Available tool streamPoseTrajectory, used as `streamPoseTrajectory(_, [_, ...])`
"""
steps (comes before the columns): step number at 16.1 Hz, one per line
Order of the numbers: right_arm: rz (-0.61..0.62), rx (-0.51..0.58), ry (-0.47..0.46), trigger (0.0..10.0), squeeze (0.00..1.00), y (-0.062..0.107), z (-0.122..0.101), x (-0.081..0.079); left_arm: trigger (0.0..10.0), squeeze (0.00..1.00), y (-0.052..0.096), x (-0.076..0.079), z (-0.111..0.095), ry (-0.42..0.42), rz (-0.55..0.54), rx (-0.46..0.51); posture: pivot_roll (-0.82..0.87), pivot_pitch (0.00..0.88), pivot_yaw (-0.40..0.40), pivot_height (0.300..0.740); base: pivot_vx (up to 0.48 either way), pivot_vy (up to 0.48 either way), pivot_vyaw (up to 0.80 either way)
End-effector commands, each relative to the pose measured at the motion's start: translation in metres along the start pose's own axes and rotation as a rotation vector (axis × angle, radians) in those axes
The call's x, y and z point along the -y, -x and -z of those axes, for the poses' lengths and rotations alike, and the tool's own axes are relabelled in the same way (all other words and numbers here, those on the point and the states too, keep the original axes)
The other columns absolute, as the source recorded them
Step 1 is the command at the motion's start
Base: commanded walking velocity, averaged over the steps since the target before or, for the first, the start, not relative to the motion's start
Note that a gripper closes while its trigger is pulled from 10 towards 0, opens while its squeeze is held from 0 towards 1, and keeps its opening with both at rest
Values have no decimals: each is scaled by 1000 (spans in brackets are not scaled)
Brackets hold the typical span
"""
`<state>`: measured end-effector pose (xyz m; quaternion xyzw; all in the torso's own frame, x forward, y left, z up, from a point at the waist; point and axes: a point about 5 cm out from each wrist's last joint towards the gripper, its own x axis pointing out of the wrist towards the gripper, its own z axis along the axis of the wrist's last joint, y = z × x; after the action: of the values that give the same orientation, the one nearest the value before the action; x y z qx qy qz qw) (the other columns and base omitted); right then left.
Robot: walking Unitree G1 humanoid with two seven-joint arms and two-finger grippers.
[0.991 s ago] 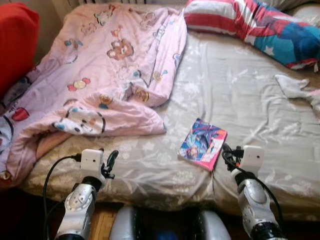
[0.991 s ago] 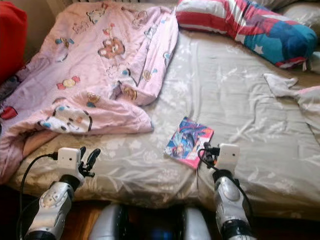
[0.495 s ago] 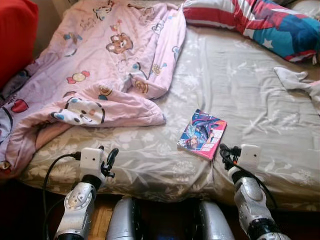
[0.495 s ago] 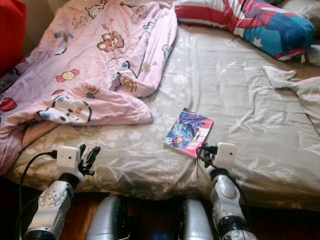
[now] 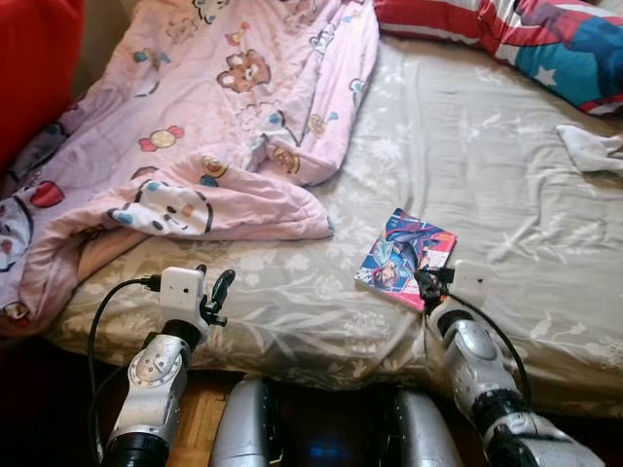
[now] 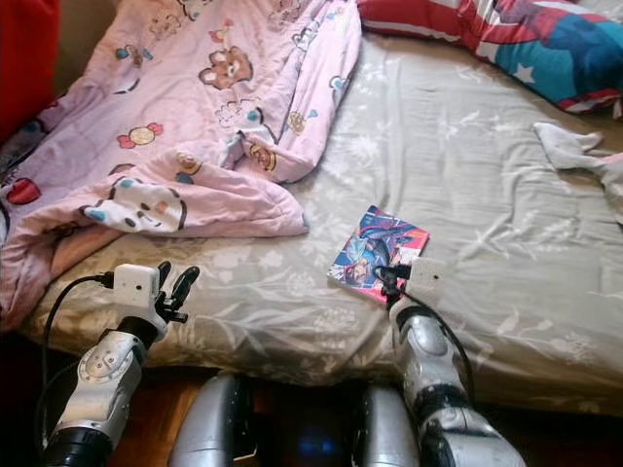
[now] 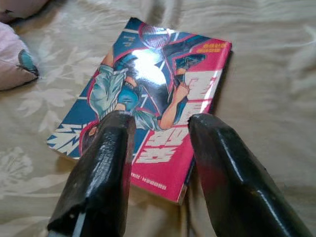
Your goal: Clean up the room
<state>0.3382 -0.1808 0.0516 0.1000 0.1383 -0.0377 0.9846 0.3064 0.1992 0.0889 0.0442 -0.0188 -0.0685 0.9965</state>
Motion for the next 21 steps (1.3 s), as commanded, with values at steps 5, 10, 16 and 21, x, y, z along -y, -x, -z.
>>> streamPoseTrajectory(5, [50,-29,-60,10000,0,0,2,15,10000,0,-3,-1,-4,-8,20,-7,148,323,67,600,199,0,0])
streamPoseTrajectory(10, [39,-21,-90,10000,0,-1,-2,17,10000,0,0,-4,-15,-22,7,24,189,413,70,600,0,0,0])
streamPoseTrajectory(16, [90,117,-222,10000,1000,-2,-20,27,10000,0,19,-24,-12,-56,-32,-12,202,453,72,600,0,0,0])
streamPoseTrajectory(21, [40,76,-318,10000,0,-1,-9,22,10000,0,30,-30,-14,-72,-53,-16,232,464,69,600,0,0,0])
